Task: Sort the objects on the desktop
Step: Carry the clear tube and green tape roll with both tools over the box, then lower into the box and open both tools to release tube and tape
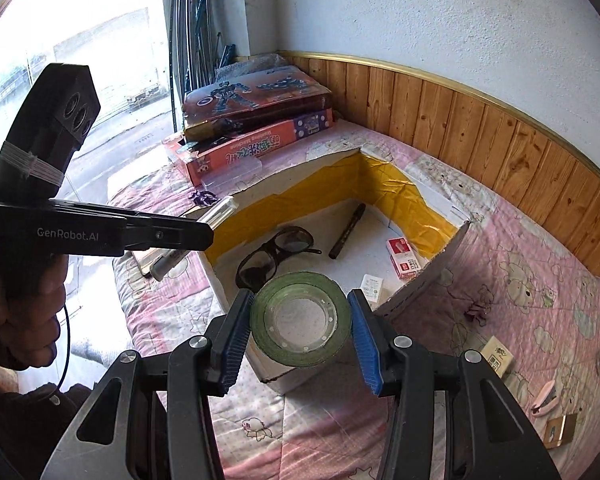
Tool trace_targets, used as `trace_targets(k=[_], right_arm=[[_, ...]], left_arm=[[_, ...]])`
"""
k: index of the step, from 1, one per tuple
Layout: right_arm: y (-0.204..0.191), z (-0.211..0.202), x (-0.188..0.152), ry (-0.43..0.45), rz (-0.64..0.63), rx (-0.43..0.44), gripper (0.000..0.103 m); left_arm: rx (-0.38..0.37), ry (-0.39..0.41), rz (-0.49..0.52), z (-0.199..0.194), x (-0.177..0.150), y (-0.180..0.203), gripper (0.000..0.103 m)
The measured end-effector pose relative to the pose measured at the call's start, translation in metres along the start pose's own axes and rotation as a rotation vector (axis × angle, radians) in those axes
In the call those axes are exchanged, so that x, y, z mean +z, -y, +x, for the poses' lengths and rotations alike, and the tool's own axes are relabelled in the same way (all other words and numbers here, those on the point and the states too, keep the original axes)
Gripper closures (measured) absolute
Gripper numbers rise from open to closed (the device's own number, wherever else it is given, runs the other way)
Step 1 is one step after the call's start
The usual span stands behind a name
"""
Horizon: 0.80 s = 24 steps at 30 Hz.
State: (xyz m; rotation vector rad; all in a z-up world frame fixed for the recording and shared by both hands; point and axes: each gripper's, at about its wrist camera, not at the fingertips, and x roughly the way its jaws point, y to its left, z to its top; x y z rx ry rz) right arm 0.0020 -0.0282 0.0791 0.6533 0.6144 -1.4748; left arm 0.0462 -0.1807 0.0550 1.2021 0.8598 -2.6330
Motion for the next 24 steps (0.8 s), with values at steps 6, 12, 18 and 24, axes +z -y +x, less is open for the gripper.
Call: trace_targets(k=[6, 12, 18, 24], right_arm=[[0.003, 0.026, 0.012, -0.073, -0.073, 0.013, 0.054], [0.005, 0.051, 0.023, -0.147, -0.147, 0.027, 0.054], [0.005, 0.075, 0.029, -0.22, -0.206, 0.053, 0.054], [0.007, 0.094, 0.033, -0.278, -0.237, 0.084, 0.054]], left_arm=[[0.022, -0.087, 0.009, 0.03, 0.014, 0.004, 0.084], [0.054, -0.151, 0.019, 0.056, 0.026, 0.002, 0.084], [0.074, -0.221, 0.006, 0.082, 0.037, -0.008, 0.084], [0.096, -0.29, 0.015, 0.104, 0.046, -0.015, 0.084]])
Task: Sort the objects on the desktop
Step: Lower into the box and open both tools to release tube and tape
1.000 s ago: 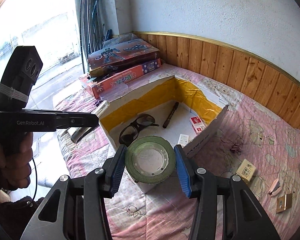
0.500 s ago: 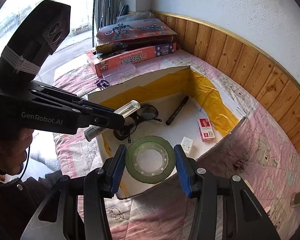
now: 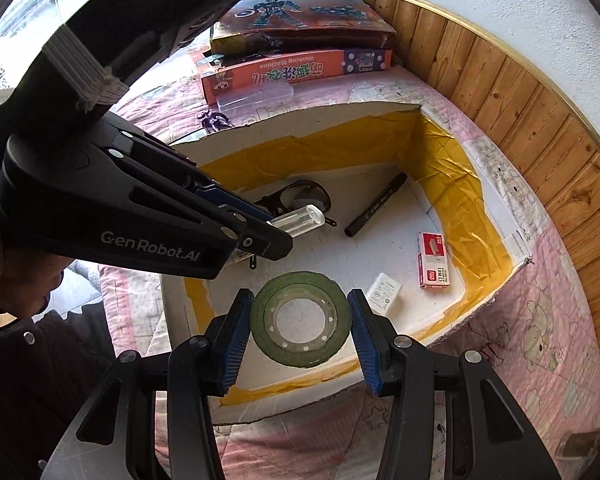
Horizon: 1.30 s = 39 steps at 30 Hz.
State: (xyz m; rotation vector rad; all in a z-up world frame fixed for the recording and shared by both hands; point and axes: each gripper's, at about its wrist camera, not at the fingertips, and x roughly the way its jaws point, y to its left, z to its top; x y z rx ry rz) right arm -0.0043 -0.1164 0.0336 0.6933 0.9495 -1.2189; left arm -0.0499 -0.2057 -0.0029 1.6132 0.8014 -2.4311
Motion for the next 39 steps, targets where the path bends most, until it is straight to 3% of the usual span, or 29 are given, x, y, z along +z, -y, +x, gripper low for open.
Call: trace_targets(k=[18, 35, 39], right_arm=[[0.002, 0.04, 0.013, -0.153, -0.066, 0.109, 0.054], [0.007, 0.076, 0.013, -0.286, -0.103, 0.113, 0.054], [0.011, 0.077, 0.013, -0.288, -0.064, 0.152, 0.054]], left_arm=[[0.054, -0.173, 0.026, 0.048, 0.021, -0.007, 0.084], [0.078, -0.247, -0.007, 0.075, 0.043, -0.017, 0.084], [0.067, -0.259, -0.044, 0.08, 0.046, -0.023, 0.084]])
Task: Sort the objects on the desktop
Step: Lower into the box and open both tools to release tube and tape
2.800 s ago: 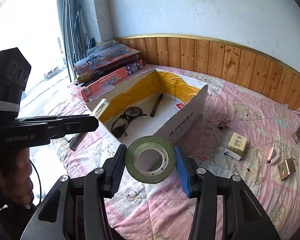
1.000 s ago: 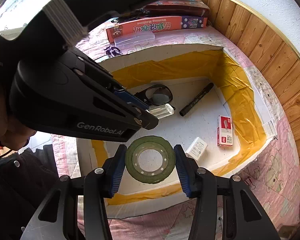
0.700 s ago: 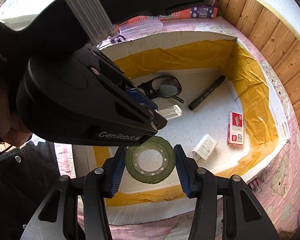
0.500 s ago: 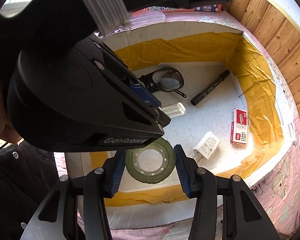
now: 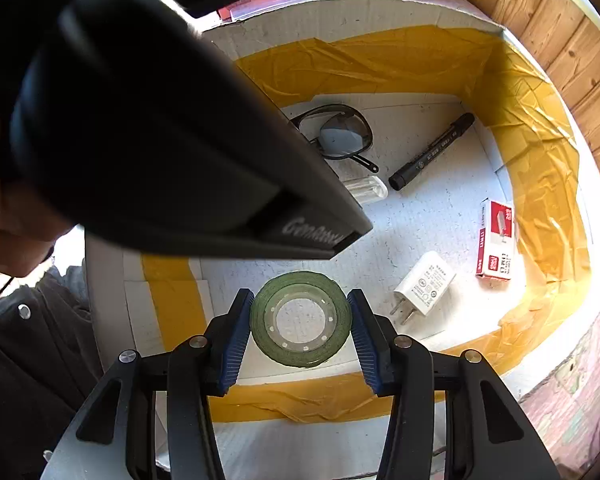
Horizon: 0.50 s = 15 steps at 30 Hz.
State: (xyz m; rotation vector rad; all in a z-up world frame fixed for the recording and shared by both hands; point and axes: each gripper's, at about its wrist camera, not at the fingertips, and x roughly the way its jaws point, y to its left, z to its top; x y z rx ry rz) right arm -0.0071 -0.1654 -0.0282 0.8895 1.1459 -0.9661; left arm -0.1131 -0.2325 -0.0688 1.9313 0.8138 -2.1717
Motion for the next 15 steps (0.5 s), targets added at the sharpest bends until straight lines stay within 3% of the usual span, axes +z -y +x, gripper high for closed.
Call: trace_targets(k=[12, 15], right_arm=[[-0.0009, 0.007, -0.008, -0.031, 0.029, 0.021, 0.053], [-0.0007, 0.0035, -0.0091, -0.024, 0.044, 0.028, 0.053]], left_arm=[[0.0, -0.001, -0.045, -0.0028, 0.0046, -0.0089, 0.083], [0.01, 0.003, -0.054, -0.0045, 0.0037, -0.0097, 0.075]])
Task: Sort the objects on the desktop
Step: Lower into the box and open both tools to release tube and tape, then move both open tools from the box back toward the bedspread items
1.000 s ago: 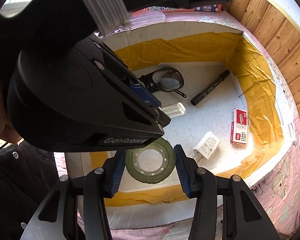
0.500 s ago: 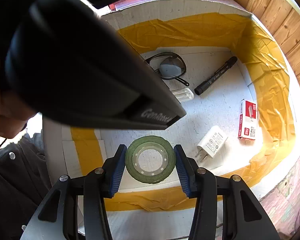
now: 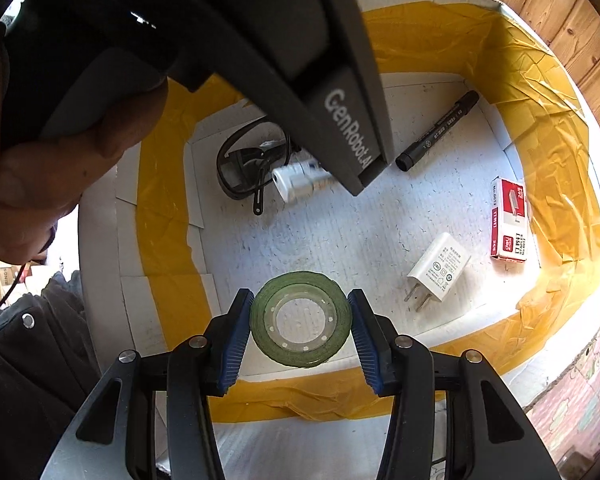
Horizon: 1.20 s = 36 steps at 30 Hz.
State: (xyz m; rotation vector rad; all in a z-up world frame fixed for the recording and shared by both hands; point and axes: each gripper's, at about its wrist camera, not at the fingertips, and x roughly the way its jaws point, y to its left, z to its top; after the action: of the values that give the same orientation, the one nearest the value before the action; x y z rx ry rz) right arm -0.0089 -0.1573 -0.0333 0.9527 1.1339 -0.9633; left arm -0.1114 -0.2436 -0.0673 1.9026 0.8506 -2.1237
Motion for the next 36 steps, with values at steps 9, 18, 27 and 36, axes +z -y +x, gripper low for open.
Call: trace_targets(k=[9, 18, 27, 36], right_arm=[[-0.007, -0.009, -0.01, 0.014, 0.001, -0.012, 0.052], [-0.015, -0.027, -0.022, 0.051, 0.015, -0.029, 0.05], [0.0, -0.06, -0.029, 0.133, 0.08, -0.095, 0.046], [-0.011, -0.088, -0.022, 0.26, 0.17, -0.152, 0.046]], left_arm=[[0.016, 0.007, 0.005, -0.007, -0.007, 0.003, 0.072], [0.03, 0.039, 0.04, -0.023, -0.022, 0.016, 0.071], [0.048, 0.084, 0.073, -0.048, -0.034, 0.017, 0.071], [0.082, 0.14, 0.117, -0.065, -0.056, 0.026, 0.071]])
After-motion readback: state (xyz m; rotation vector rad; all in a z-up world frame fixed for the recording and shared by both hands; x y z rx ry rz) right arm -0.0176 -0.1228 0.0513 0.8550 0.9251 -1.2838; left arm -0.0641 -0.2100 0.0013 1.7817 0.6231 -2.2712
